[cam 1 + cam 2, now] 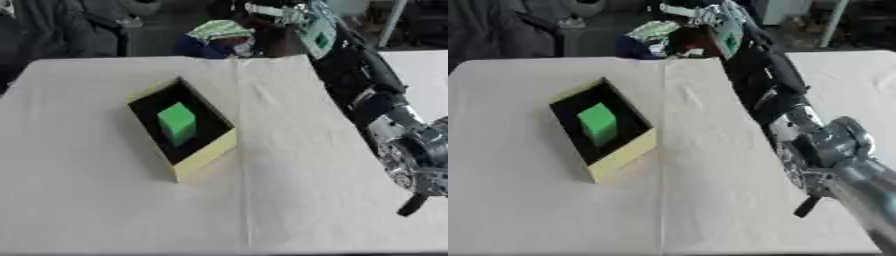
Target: Pick up objects on the table and place them in the box.
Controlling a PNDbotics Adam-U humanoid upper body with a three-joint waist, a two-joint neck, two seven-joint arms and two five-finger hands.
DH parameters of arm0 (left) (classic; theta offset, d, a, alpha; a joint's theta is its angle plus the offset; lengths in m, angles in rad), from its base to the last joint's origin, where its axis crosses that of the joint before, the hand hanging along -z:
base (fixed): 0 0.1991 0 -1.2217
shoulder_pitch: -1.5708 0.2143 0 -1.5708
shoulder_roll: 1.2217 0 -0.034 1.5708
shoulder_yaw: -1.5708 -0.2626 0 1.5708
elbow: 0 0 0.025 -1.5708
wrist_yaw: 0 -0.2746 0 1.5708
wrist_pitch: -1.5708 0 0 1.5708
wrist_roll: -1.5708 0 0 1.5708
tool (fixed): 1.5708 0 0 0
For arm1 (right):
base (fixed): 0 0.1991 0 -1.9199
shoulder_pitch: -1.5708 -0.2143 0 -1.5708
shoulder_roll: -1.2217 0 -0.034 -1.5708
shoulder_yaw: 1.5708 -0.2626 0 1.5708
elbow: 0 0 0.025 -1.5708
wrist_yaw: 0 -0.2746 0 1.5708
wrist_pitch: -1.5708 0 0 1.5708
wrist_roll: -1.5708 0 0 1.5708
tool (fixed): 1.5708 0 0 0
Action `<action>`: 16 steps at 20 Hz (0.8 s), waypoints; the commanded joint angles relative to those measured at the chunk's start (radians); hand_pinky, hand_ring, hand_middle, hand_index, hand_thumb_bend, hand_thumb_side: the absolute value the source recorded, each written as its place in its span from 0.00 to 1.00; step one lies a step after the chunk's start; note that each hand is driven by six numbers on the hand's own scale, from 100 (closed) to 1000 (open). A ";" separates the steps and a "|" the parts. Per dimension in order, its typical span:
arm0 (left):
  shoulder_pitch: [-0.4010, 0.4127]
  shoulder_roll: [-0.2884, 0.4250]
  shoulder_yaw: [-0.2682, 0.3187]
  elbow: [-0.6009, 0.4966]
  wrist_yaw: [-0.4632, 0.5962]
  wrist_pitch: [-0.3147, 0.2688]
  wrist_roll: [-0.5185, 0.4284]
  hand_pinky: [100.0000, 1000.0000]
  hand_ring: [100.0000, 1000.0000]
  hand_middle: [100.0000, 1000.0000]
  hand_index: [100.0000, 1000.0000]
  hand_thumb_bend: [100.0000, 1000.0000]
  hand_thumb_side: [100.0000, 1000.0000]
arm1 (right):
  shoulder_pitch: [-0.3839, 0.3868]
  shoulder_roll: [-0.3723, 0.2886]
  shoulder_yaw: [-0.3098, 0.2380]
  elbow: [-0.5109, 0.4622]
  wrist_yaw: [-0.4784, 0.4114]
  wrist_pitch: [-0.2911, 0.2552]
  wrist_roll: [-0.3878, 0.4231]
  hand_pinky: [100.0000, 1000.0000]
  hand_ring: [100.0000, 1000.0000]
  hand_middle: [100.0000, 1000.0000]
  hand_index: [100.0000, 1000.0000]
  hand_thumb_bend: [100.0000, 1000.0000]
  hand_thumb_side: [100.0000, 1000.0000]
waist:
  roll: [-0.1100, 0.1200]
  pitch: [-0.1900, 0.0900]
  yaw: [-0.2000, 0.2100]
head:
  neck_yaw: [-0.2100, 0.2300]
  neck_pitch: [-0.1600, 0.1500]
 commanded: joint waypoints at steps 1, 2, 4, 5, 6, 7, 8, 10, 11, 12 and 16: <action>-0.007 0.013 0.010 -0.015 -0.001 0.001 0.003 0.61 0.62 0.70 0.78 0.66 0.51 | -0.033 -0.050 -0.066 0.012 -0.060 0.052 -0.052 0.79 1.00 0.98 0.92 0.14 0.52 | 0.004 -0.014 -0.001 | 0.004 -0.004; -0.006 0.013 0.011 -0.014 -0.001 0.001 0.003 0.61 0.62 0.70 0.78 0.66 0.51 | -0.033 -0.056 -0.075 0.016 -0.077 0.067 -0.069 0.78 1.00 0.98 0.92 0.13 0.51 | 0.004 -0.014 -0.003 | 0.005 -0.004; -0.005 0.014 0.012 -0.014 -0.001 0.001 0.005 0.61 0.62 0.70 0.78 0.66 0.51 | -0.030 -0.075 -0.100 0.027 -0.110 0.099 -0.102 0.77 1.00 0.97 0.92 0.12 0.51 | 0.003 -0.015 -0.005 | 0.007 -0.004; -0.005 0.014 0.012 -0.014 -0.001 0.001 0.006 0.61 0.62 0.70 0.79 0.66 0.51 | -0.029 -0.082 -0.110 0.032 -0.127 0.116 -0.119 0.77 1.00 0.97 0.91 0.11 0.51 | 0.003 -0.015 -0.007 | 0.009 -0.004; -0.005 0.014 0.012 -0.014 -0.001 0.002 0.006 0.61 0.62 0.70 0.79 0.65 0.51 | -0.027 -0.089 -0.118 0.038 -0.143 0.131 -0.136 0.76 1.00 0.97 0.91 0.11 0.51 | 0.002 -0.016 -0.008 | 0.010 -0.004; -0.004 0.015 0.013 -0.014 -0.001 0.002 0.006 0.61 0.62 0.70 0.79 0.65 0.51 | -0.024 -0.098 -0.130 0.044 -0.160 0.147 -0.152 0.76 1.00 0.97 0.91 0.10 0.52 | 0.002 -0.016 -0.009 | 0.012 -0.004; -0.004 0.015 0.013 -0.013 -0.001 0.002 0.007 0.61 0.62 0.70 0.79 0.65 0.51 | -0.022 -0.105 -0.142 0.049 -0.176 0.162 -0.168 0.75 1.00 0.97 0.90 0.09 0.52 | 0.002 -0.016 -0.010 | 0.013 -0.004; -0.003 0.015 0.015 -0.013 -0.002 0.002 0.009 0.61 0.62 0.70 0.79 0.65 0.51 | -0.016 -0.119 -0.166 0.058 -0.207 0.189 -0.200 0.75 1.00 0.97 0.90 0.08 0.52 | 0.001 -0.016 -0.013 | 0.017 -0.004; -0.003 0.015 0.015 -0.013 -0.002 0.002 0.009 0.61 0.62 0.70 0.79 0.65 0.52 | -0.012 -0.127 -0.177 0.063 -0.224 0.201 -0.216 0.74 1.00 0.97 0.90 0.08 0.52 | 0.001 -0.016 -0.014 | 0.019 -0.005; -0.003 0.015 0.015 -0.013 -0.002 0.002 0.010 0.61 0.62 0.70 0.79 0.65 0.52 | -0.009 -0.134 -0.184 0.069 -0.240 0.211 -0.233 0.74 1.00 0.97 0.90 0.07 0.53 | 0.001 -0.016 -0.015 | 0.020 -0.005; -0.002 0.016 0.017 -0.012 -0.002 0.004 0.014 0.61 0.62 0.70 0.79 0.63 0.52 | 0.005 -0.161 -0.206 0.105 -0.308 0.245 -0.301 0.73 1.00 0.97 0.89 0.00 0.56 | -0.001 -0.016 -0.020 | 0.024 -0.008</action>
